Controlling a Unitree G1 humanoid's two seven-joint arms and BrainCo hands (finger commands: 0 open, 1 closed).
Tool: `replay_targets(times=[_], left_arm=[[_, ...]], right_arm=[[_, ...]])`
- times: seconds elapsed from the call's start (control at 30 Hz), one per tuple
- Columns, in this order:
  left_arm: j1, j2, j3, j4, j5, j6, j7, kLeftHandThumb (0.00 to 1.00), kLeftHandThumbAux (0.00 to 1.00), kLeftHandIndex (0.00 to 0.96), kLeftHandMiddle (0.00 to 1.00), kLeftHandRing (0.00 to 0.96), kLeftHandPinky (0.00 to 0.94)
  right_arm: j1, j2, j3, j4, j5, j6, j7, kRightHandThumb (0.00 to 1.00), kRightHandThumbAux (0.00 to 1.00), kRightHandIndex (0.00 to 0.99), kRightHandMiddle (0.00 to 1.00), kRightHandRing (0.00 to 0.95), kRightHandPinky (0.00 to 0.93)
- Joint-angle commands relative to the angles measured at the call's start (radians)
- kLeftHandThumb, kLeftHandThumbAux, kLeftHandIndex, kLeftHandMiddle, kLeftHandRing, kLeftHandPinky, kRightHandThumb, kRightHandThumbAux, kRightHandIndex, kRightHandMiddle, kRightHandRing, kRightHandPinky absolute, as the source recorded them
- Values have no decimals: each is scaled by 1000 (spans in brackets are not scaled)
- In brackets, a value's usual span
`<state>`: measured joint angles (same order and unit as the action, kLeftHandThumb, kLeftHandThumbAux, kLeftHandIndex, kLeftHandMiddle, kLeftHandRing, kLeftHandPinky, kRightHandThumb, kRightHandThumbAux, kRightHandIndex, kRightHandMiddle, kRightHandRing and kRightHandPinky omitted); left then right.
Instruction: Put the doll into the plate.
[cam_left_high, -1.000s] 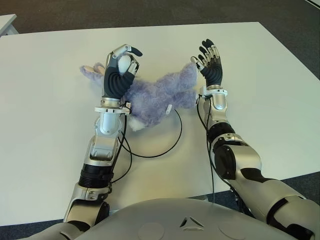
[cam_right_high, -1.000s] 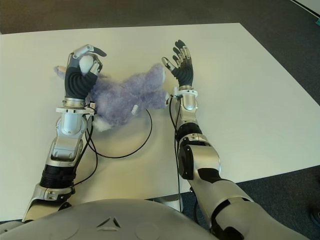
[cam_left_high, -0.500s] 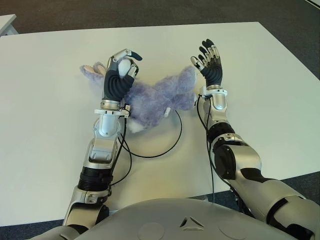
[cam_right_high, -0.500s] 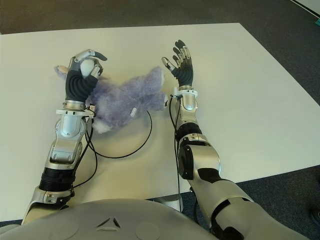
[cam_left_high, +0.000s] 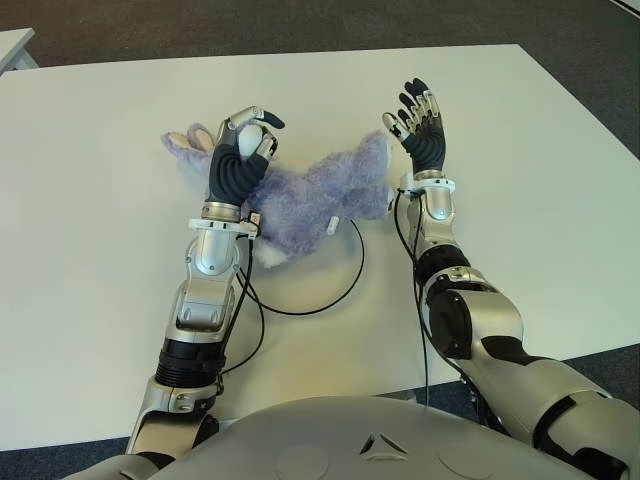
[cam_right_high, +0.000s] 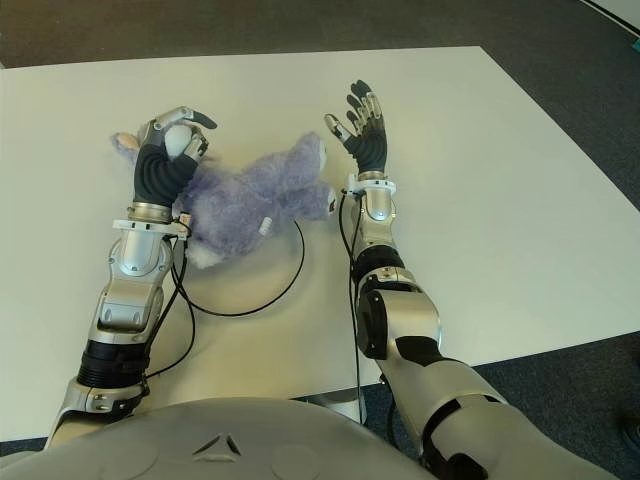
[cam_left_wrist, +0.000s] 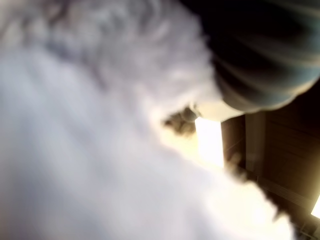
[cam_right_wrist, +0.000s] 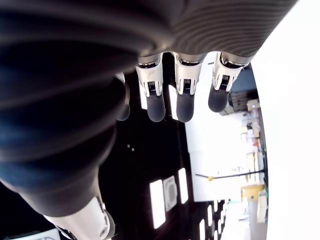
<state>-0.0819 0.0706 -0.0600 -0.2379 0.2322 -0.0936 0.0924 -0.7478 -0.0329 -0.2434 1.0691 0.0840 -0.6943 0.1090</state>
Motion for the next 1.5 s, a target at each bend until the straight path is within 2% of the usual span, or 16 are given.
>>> replay_targets(times=[0.03,0.4,0.97,1.33,1.5], left_arm=[[41,-8,-9,15,-12,17,-15,726,698,443,837,839,856],[53,-6,-14,26,-25,8,-24,726,698,443,836,837,855],[80,-3,-26,-8,-62,63,-88,726,699,442,836,836,851],[104,4,-44,-47,-45,96,-94,724,699,442,830,832,847],[125,0,-59,-85,-41,133,-93,721,699,442,827,830,848]], right_arm=[[72,15,0,33,13,13,-7,237,822,93,107,87,86],[72,15,2,34,10,16,-13,232,822,91,106,85,80],[70,16,1,36,15,22,-12,259,833,101,112,91,89],[69,19,1,35,15,21,-13,276,836,100,111,89,88],[69,19,1,36,14,21,-13,276,836,99,111,89,86]])
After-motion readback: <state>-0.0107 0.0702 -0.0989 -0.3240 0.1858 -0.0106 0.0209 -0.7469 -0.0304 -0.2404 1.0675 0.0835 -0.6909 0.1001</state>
